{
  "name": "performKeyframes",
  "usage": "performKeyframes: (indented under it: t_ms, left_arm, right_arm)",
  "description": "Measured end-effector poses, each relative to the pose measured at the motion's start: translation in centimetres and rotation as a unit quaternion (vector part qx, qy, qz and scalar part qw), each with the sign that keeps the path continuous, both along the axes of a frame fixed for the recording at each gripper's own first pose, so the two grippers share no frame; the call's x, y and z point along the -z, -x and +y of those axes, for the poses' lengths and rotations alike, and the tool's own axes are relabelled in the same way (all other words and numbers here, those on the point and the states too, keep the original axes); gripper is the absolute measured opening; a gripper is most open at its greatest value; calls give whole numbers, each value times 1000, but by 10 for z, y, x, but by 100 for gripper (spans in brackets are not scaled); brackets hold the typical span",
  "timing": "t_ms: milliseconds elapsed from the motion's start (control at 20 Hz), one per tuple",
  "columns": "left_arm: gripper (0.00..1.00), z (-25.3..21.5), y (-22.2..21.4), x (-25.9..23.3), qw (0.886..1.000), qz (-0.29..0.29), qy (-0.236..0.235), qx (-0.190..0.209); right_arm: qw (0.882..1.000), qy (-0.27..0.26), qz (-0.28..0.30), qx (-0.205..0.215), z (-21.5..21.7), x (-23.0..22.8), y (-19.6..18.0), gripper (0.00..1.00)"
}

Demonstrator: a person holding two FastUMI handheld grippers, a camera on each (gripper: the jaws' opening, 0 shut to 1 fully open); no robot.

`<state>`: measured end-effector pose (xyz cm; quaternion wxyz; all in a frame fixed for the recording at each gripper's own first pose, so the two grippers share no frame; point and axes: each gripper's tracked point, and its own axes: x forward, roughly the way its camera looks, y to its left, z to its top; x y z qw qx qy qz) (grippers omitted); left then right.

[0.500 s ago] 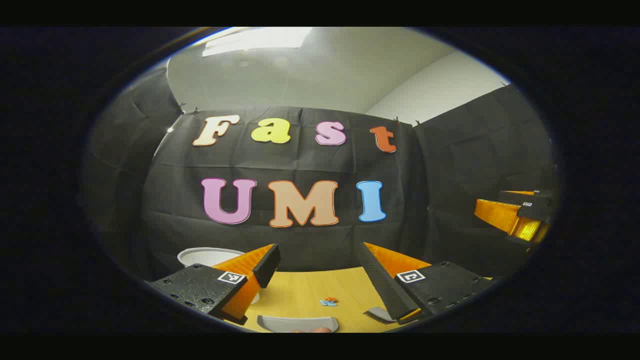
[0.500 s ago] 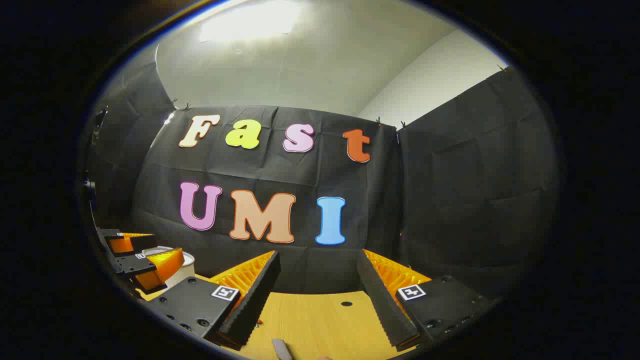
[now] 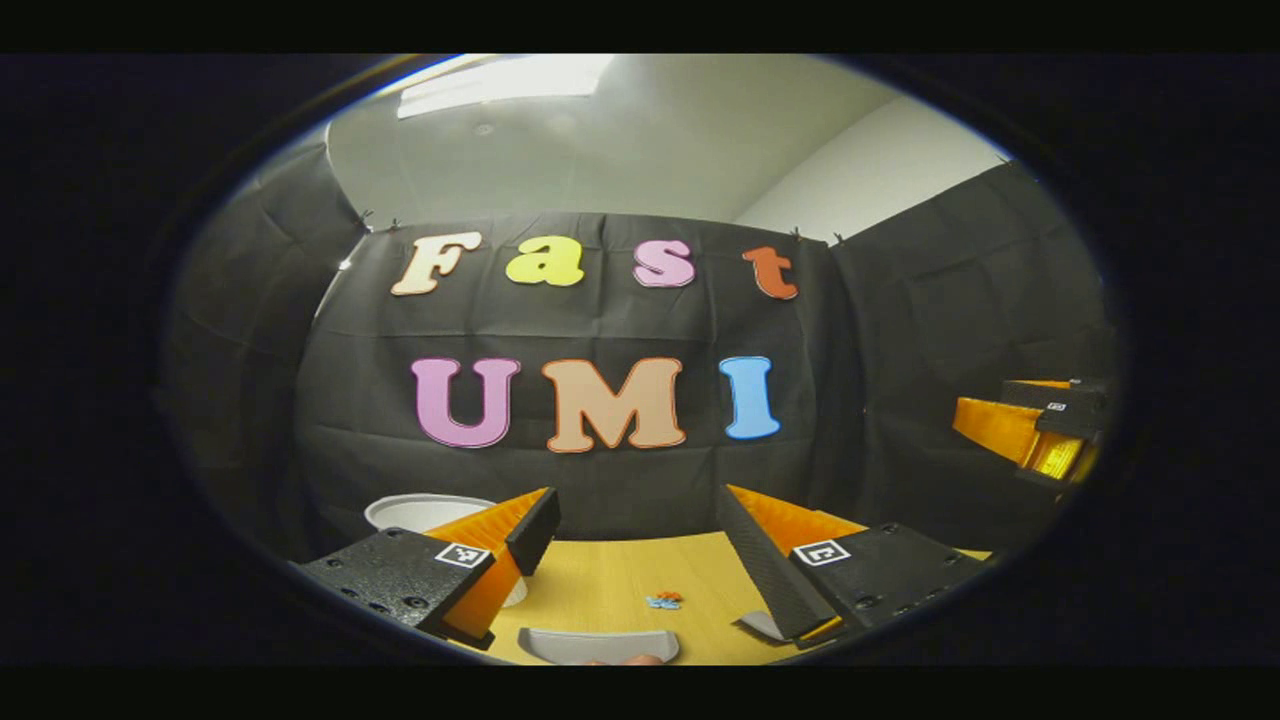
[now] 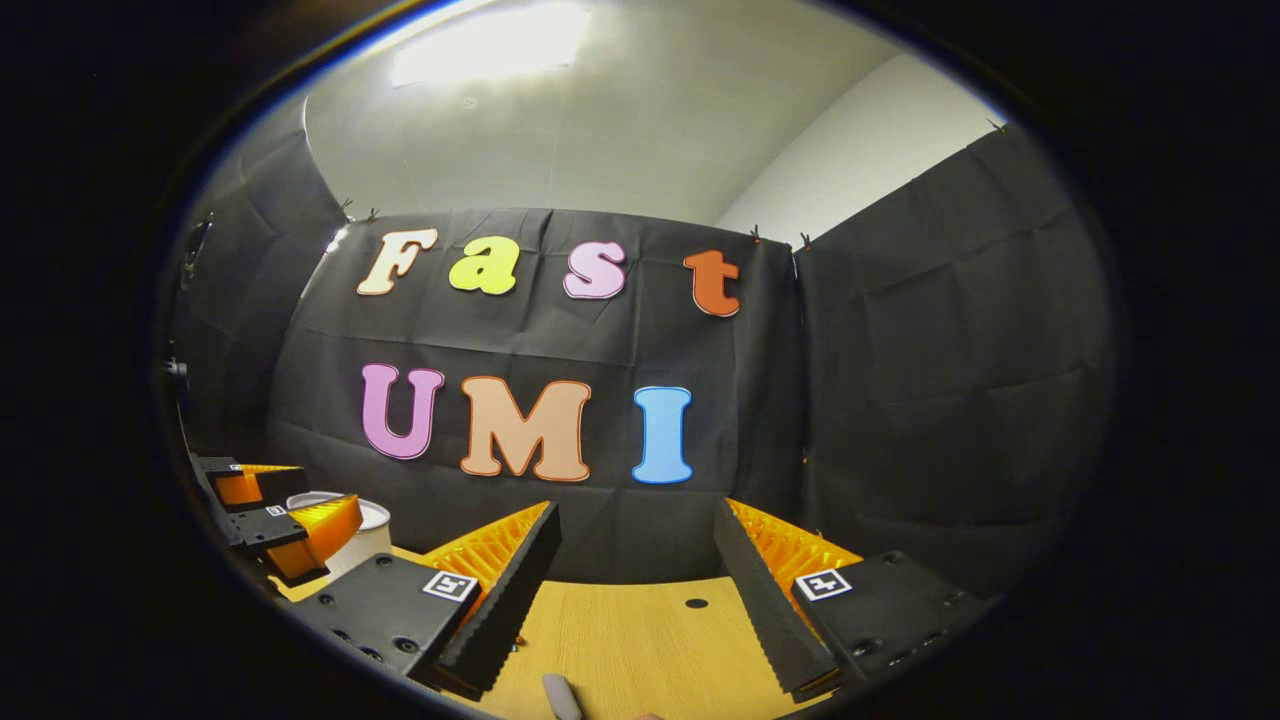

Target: Pick up the small broom and dustpan from the desktop, sweep the trash into the dustpan with the broom, and then empty the trash into the garbage bin.

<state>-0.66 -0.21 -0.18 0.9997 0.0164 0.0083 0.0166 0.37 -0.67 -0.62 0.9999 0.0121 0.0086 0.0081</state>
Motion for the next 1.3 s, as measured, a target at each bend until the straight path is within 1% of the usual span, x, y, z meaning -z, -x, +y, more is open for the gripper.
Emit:
performKeyframes:
  t_ms: [100, 150, 850, 1050, 1100, 1200, 1250, 1300]
  left_arm:
    - [95, 0, 1, 2, 1000, 5, -1, -2]
    - [94, -1, 1, 2, 1000, 5, 0, -2]
    - [94, -8, 12, -5, 1000, 4, -15, -12]
    - [95, -10, 16, -6, 1000, 6, -23, -20]
    - [93, -10, 16, -5, 999, 8, -23, -22]
    - [95, -9, 19, -2, 999, 12, -24, -29]
    - [92, -9, 18, -2, 999, 14, -26, -33]
    - [95, -8, 19, -1, 999, 17, -28, -35]
  right_arm:
    - [1000, -2, 2, -3, 0, 1, 1, 99]
    - [1000, -3, 2, -4, 1, 0, 1, 99]
    - [1000, -5, 6, -13, -6, 3, 5, 99]
    - [999, -17, 9, -30, -1, 7, 6, 99]
    - [999, -18, 10, -34, -1, 8, 5, 99]
    - [999, -17, 12, -40, -1, 11, 3, 99]
    - [999, -17, 14, -44, -1, 12, 2, 99]
    - [999, -18, 15, -48, 0, 13, 0, 99]
